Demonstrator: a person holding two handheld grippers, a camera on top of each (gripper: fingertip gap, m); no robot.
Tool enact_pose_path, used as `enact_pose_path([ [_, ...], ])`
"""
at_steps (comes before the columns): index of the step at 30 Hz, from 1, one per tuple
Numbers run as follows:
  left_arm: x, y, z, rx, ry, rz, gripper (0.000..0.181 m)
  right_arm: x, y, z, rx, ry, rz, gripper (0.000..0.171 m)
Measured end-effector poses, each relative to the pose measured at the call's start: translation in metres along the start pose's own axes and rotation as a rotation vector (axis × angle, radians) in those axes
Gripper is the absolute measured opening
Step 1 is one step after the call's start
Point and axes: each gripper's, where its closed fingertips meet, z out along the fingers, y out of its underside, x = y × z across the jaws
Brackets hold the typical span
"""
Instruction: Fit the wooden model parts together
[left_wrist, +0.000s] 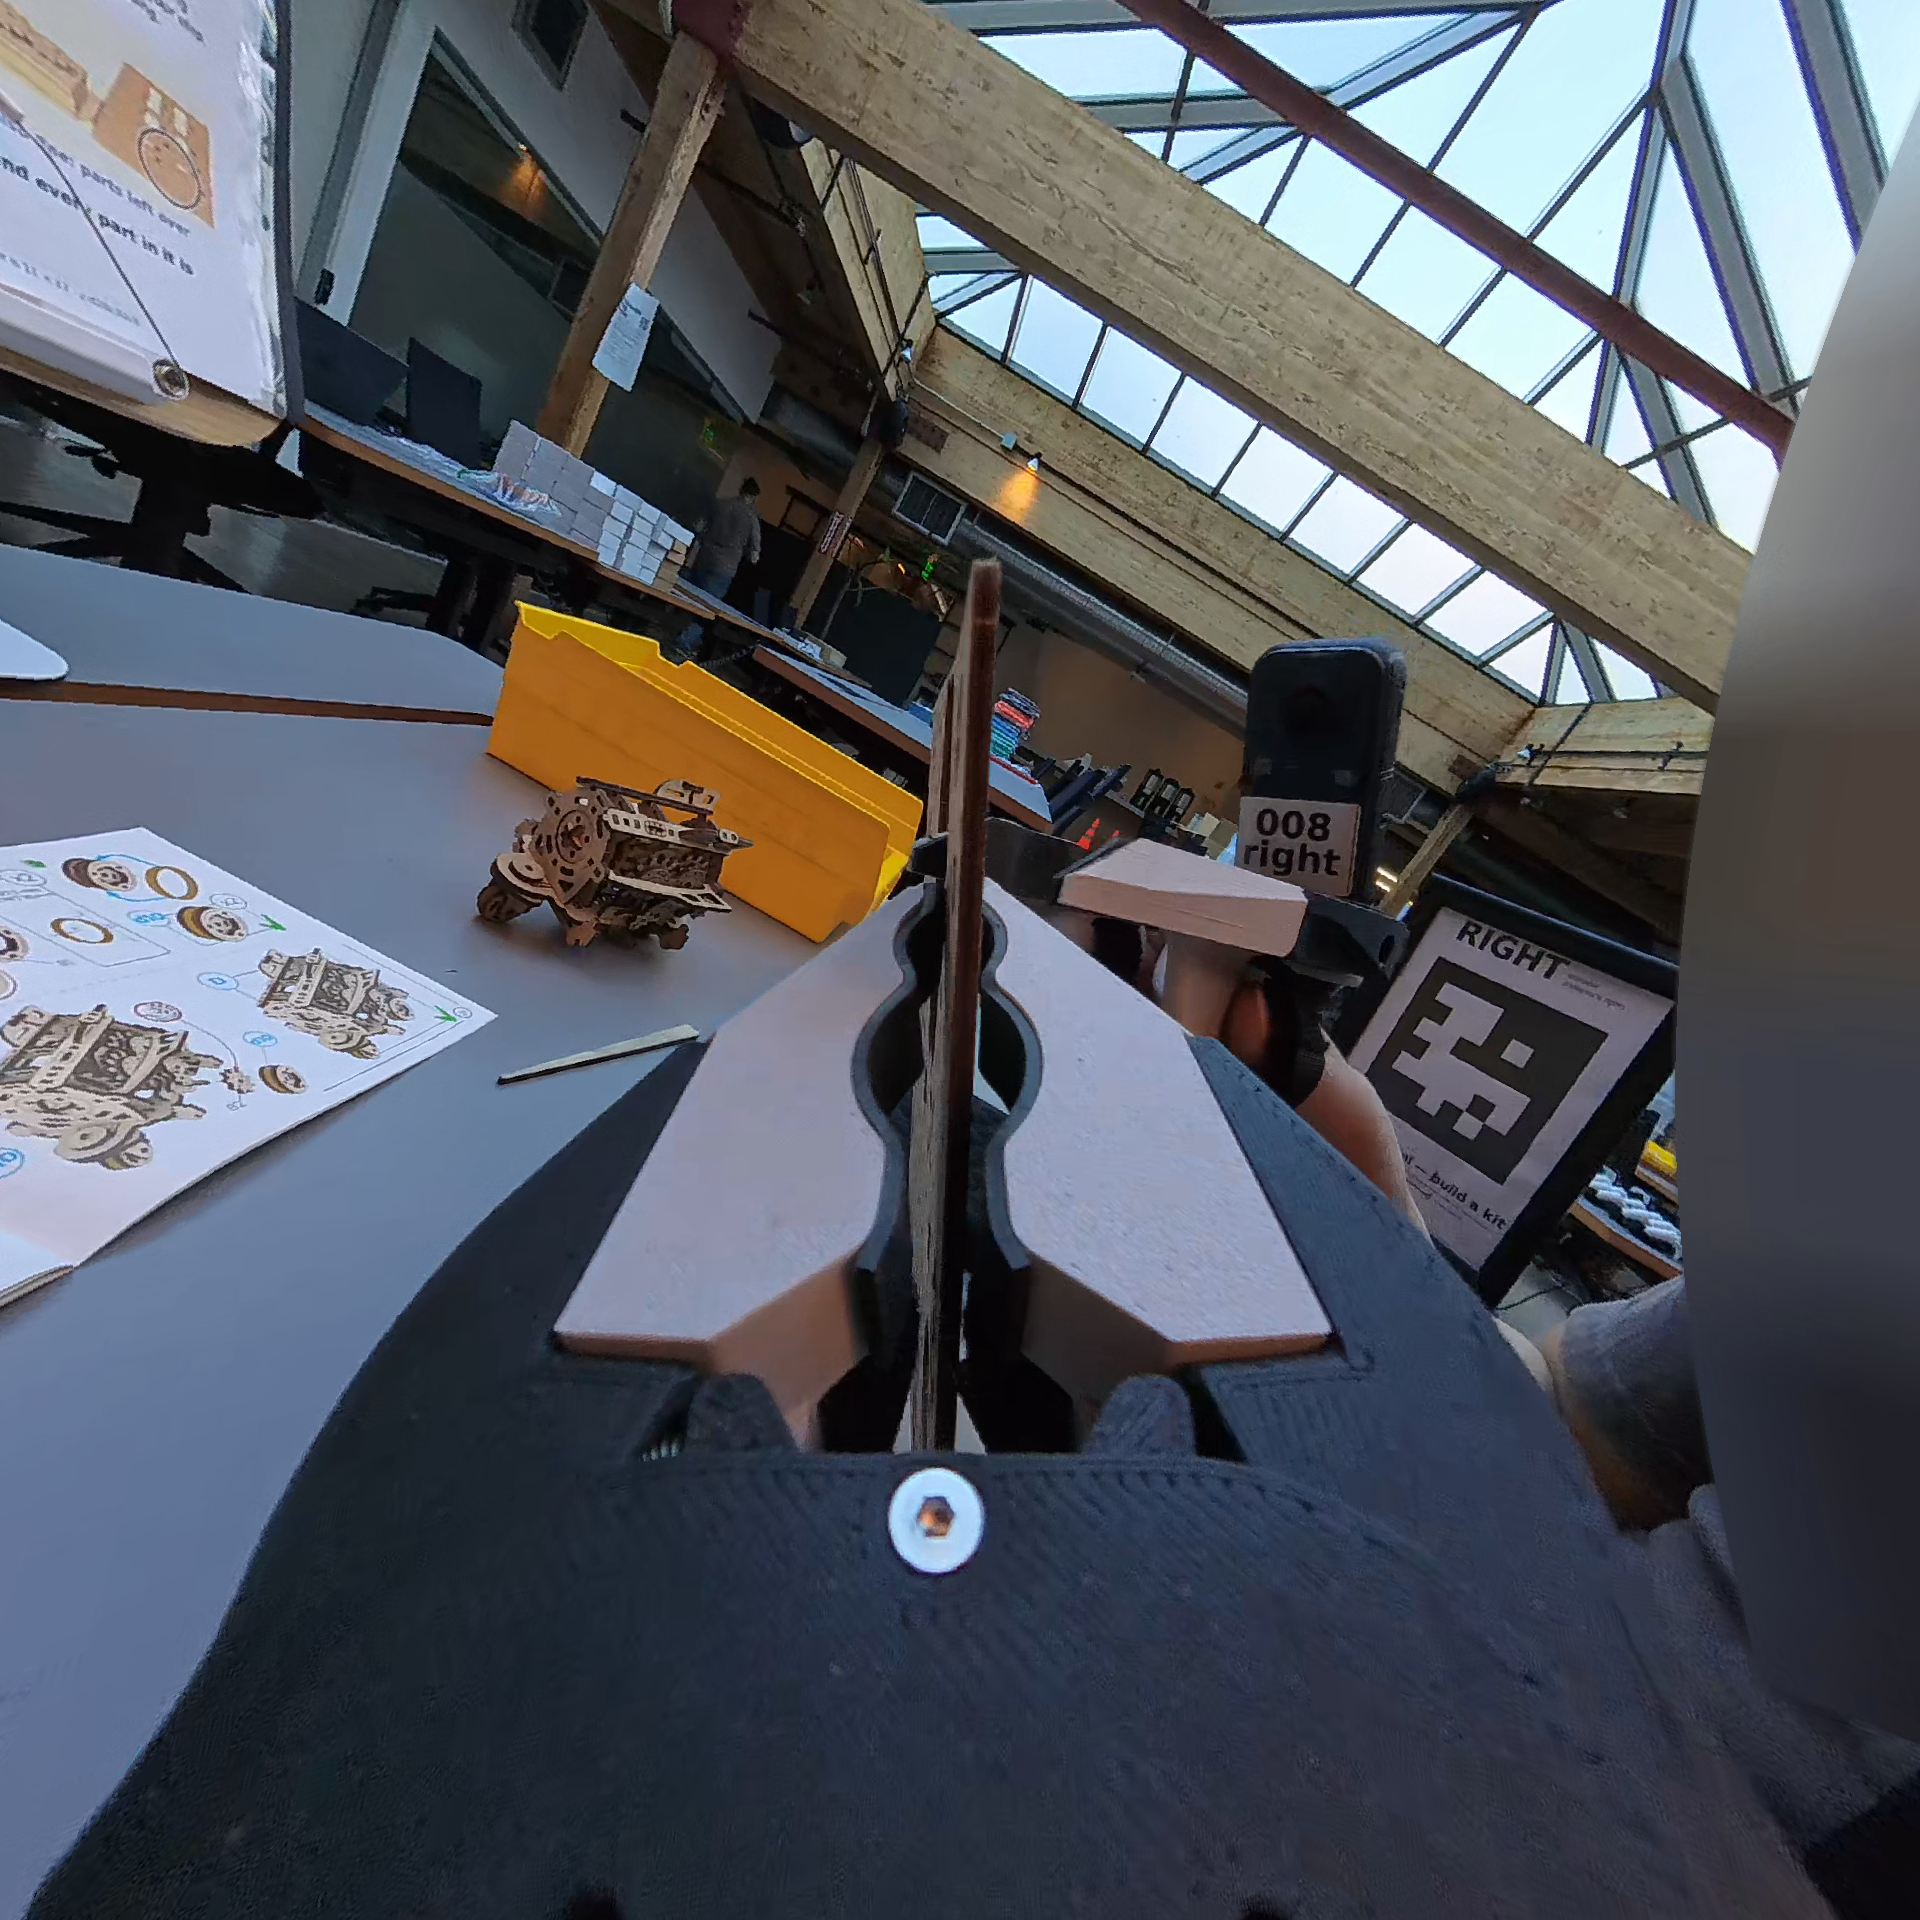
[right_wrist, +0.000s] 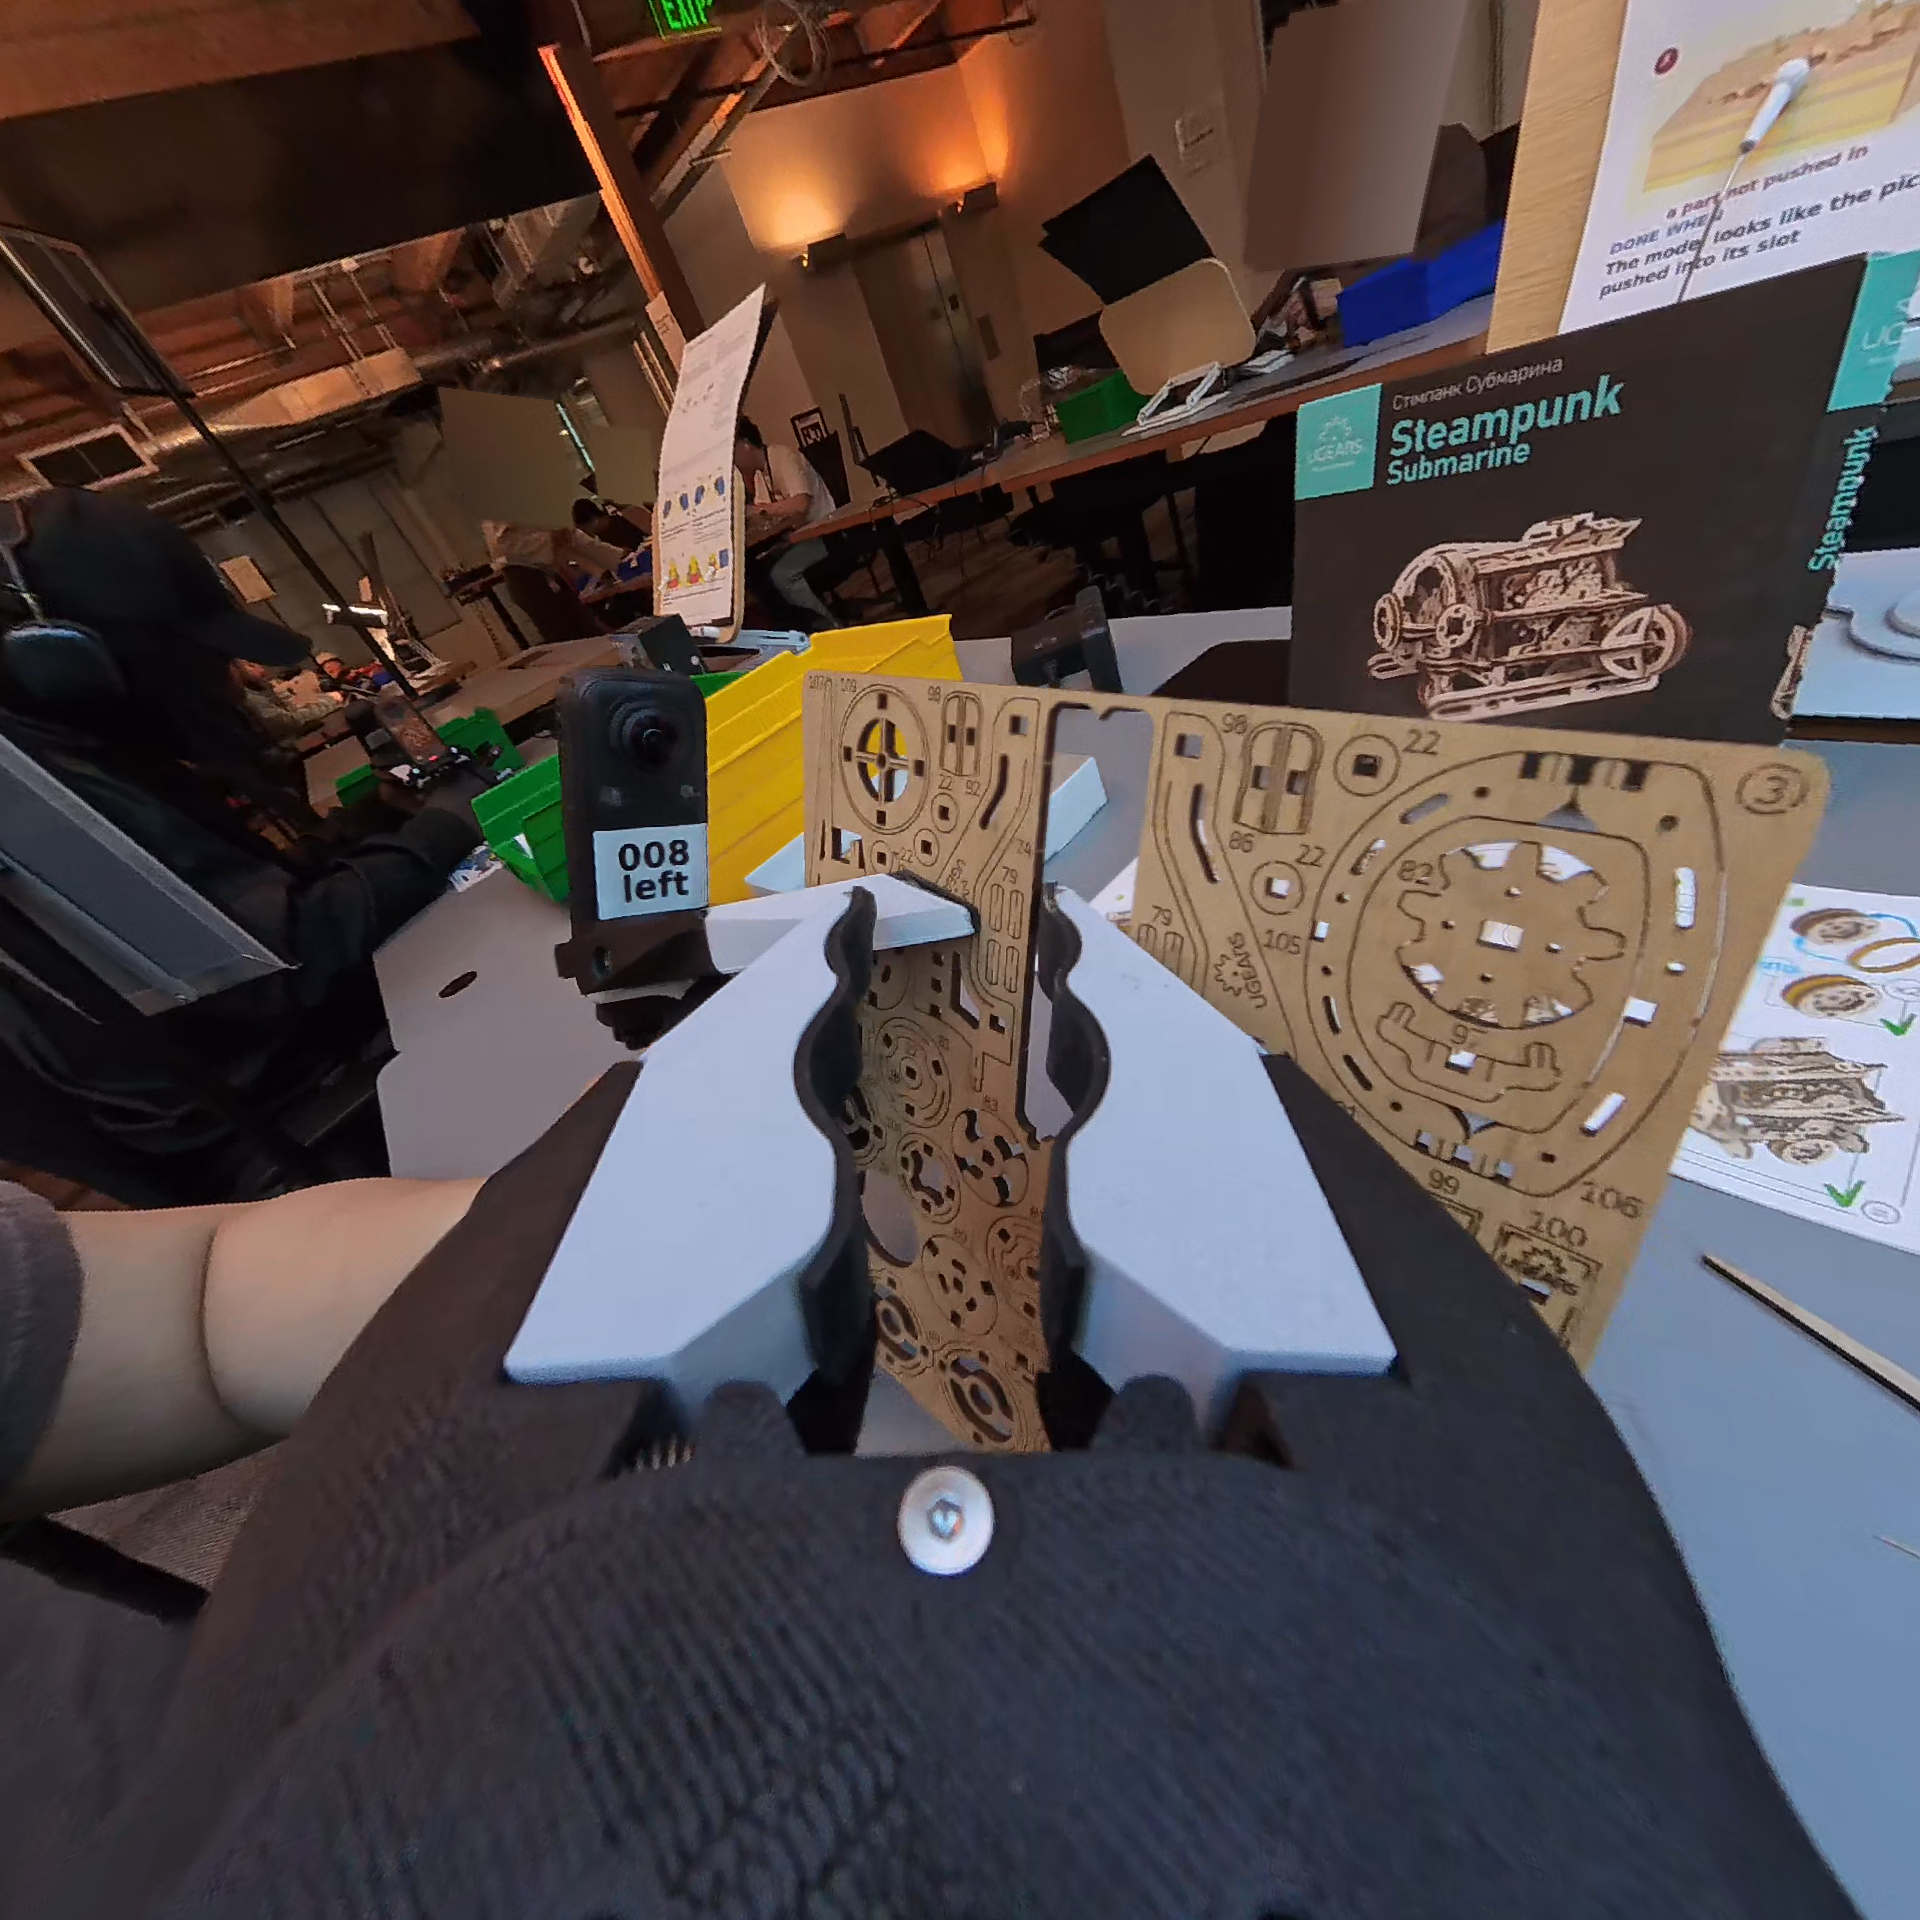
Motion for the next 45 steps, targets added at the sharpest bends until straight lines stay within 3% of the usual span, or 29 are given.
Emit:
enact_pose_path([
  [4,0.001,0.001,0.001,-0.007,0.004,0.002,0.001,0.000,0.000,-0.003,-0.011,-0.041,0.059,0.029],
  [13,-0.005,0.016,0.005,-0.026,-0.039,-0.031,0.001,0.015,0.012,-0.007,-0.032,0.058,0.084,0.020],
  [21,0.004,0.053,0.014,-0.141,0.051,-0.197,0.012,0.031,0.037,-0.033,-0.111,0.078,0.182,0.011],
  [31,-0.015,0.058,0.004,-0.295,0.061,-0.271,0.017,0.043,0.055,-0.015,-0.183,0.067,0.229,0.015],
  [35,-0.025,0.059,0.002,-0.302,0.029,-0.312,0.008,0.047,0.056,-0.012,-0.173,0.058,0.262,0.013],
  [40,-0.033,0.062,0.000,-0.304,-0.037,-0.277,0.002,0.040,0.056,-0.009,-0.167,0.028,0.233,0.034],
  [45,-0.032,0.061,-0.001,-0.299,-0.058,-0.252,0.001,0.044,0.057,-0.009,-0.170,0.062,0.231,0.020],
])
